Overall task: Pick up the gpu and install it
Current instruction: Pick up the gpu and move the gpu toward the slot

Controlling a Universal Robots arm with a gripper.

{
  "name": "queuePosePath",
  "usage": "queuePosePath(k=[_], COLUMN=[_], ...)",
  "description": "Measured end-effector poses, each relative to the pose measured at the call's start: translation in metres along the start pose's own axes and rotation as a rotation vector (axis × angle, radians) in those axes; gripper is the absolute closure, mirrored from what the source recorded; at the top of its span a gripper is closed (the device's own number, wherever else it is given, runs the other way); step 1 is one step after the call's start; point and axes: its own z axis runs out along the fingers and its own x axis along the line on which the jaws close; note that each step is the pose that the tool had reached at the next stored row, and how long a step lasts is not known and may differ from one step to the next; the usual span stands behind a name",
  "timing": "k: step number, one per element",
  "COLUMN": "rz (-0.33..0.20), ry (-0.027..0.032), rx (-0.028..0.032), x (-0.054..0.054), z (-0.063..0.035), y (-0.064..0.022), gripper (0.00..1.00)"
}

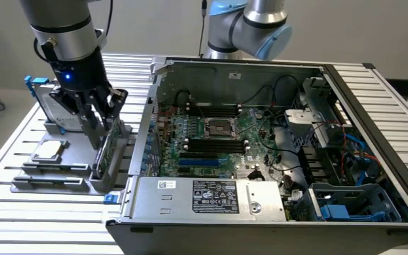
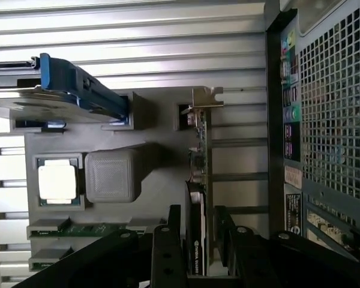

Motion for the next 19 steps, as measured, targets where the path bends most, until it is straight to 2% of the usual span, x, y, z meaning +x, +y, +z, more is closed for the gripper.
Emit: queuePosePath(k=[7, 16, 19], rz=[-0.001, -0.002, -0.002], ry=[0.0001, -0.0001, -0.0004], rx=[0.0001, 0.0039, 0.007], x=[-0.001, -0.004, -0.004], z=[0.0126, 0.0288, 0.0331], y=[-0.003, -0.0038, -0.004], gripper=[0.64, 0.64, 0.64])
